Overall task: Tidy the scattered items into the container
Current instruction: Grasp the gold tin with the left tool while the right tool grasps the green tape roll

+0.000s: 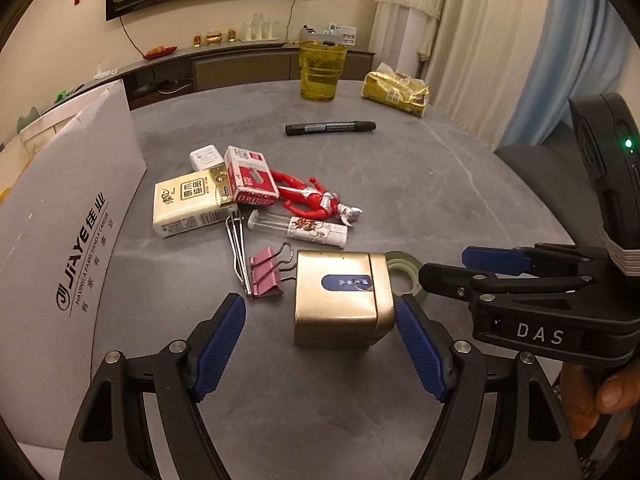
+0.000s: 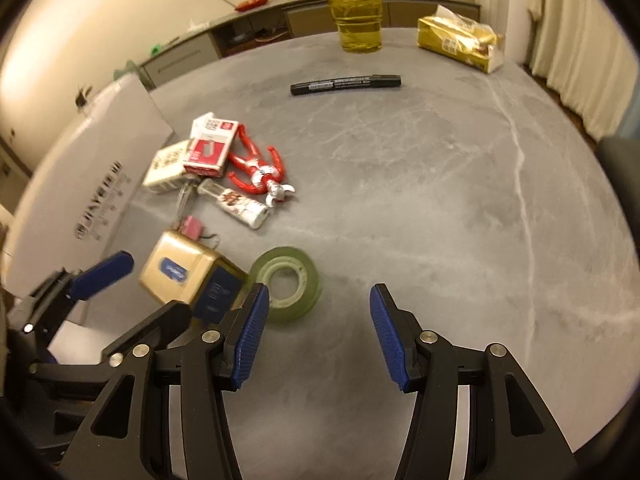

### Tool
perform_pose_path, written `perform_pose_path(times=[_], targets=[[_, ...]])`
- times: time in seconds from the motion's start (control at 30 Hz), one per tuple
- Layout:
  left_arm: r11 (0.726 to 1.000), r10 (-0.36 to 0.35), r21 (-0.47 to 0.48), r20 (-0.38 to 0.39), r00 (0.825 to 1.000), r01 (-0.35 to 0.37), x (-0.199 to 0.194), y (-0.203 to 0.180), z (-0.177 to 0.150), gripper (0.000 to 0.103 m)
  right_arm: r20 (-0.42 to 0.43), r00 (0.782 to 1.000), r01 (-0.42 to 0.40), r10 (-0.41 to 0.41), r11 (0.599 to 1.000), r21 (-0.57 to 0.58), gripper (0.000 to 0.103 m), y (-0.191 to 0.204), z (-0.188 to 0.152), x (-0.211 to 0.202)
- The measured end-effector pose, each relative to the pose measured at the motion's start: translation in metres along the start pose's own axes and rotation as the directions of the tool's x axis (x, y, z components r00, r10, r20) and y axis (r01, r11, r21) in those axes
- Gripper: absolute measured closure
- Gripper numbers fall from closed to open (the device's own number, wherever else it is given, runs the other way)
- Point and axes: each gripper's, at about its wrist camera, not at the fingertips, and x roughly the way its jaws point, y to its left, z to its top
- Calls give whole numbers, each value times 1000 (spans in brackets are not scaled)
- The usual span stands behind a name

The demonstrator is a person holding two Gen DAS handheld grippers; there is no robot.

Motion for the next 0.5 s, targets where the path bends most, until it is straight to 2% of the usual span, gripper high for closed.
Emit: perform_pose_path(times=[0.13, 0.3, 0.33, 0.37, 0.43, 0.5], targets=[[1000, -12, -2, -4, 1000, 12, 11, 4, 0, 25, -28, 1000, 8, -9, 1000, -8, 47, -2, 2, 13], [999, -42, 7, 24, 999, 41, 16, 7, 3, 25, -17, 999, 38, -38, 998, -42, 49, 1, 3, 19], [998, -59, 8, 28, 998, 59, 18, 9, 4, 25, -14, 999, 48, -49, 997, -59, 54, 3, 3, 19], [996, -88, 9, 32, 996, 88, 19, 9, 4, 26, -12, 999, 52, -53, 995, -82, 69, 6, 2, 19], [993, -116, 15, 31, 993, 115, 21, 9, 4, 48, -10, 998, 61, -63, 991, -121, 86, 13, 1, 21], [994, -109, 27, 40, 993, 108, 19, 7, 4, 49, -5, 998, 67, -68, 989, -129, 86, 16, -1, 21]])
